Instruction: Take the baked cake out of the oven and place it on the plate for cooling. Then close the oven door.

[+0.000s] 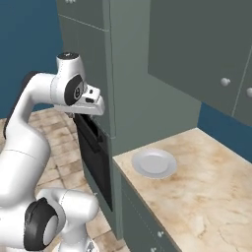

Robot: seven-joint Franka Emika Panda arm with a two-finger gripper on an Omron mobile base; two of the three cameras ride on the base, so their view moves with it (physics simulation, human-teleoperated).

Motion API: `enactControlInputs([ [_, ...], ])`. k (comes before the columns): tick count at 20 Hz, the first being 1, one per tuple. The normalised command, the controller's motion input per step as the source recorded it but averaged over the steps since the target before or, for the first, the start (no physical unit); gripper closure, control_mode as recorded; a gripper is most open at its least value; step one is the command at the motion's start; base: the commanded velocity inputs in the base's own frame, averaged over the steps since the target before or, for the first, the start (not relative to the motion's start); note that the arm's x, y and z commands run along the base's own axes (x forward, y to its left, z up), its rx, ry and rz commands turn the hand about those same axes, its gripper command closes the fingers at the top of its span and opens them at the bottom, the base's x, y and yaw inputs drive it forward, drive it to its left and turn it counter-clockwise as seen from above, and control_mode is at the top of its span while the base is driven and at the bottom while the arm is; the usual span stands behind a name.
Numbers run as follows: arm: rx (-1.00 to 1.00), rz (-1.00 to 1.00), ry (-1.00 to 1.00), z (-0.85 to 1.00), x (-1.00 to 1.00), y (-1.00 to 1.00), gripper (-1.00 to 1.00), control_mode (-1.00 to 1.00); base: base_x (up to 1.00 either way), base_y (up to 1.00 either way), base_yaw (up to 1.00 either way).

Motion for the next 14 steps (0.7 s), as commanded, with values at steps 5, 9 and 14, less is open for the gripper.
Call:
enactControlInputs([
  [5, 0.0, 0.0, 0.0, 0.0, 0.0, 0.0, -1.0, 1.0, 0.33, 0.0, 0.01],
  [9, 0.0, 0.0, 0.0, 0.0, 0.0, 0.0, -1.0, 1.0, 0.52, 0.0, 0.0],
  [14, 0.0, 0.0, 0.0, 0.0, 0.0, 0.0, -1.0, 1.0, 0.73, 0.0, 0.0],
])
